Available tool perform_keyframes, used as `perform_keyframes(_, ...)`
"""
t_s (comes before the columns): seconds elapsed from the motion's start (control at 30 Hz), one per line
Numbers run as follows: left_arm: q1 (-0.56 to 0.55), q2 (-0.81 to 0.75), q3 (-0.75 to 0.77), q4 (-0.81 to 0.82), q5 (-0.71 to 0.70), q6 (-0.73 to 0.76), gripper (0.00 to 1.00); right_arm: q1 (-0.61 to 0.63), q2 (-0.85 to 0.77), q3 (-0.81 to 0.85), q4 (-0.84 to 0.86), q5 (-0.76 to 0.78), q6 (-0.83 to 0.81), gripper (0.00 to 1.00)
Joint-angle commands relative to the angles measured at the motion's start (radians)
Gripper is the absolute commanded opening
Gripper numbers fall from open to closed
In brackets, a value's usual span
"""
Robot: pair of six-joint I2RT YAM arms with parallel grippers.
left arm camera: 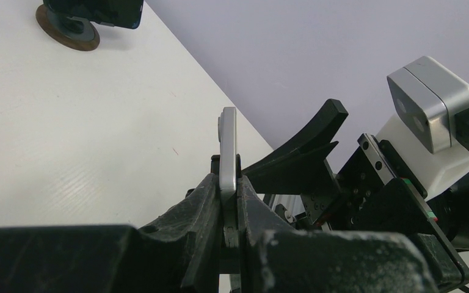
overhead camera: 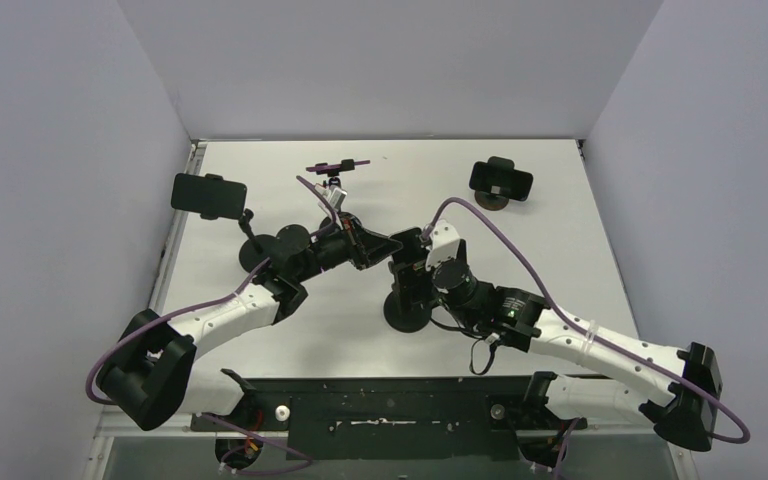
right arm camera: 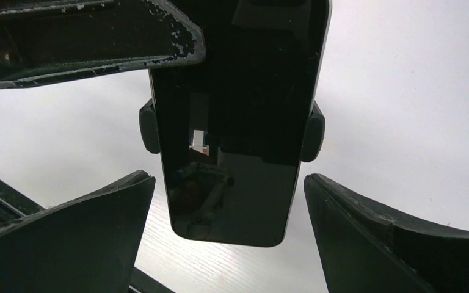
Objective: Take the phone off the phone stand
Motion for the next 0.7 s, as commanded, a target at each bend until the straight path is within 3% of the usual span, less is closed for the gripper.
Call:
perform_keyframes(0.0,0.012,-0.001,0.021,-0.071,-0.007,0.019,0.0,-0.016,0.008,-0.007,0.078,-0.023,-0.022,1.0)
perform_keyframes(0.67,0.018,0.005,0.025,-0.091,-0.006,0.014,0.0,-0.037,0.003,-0.114,0.203,-0.016,-0.051,0.87)
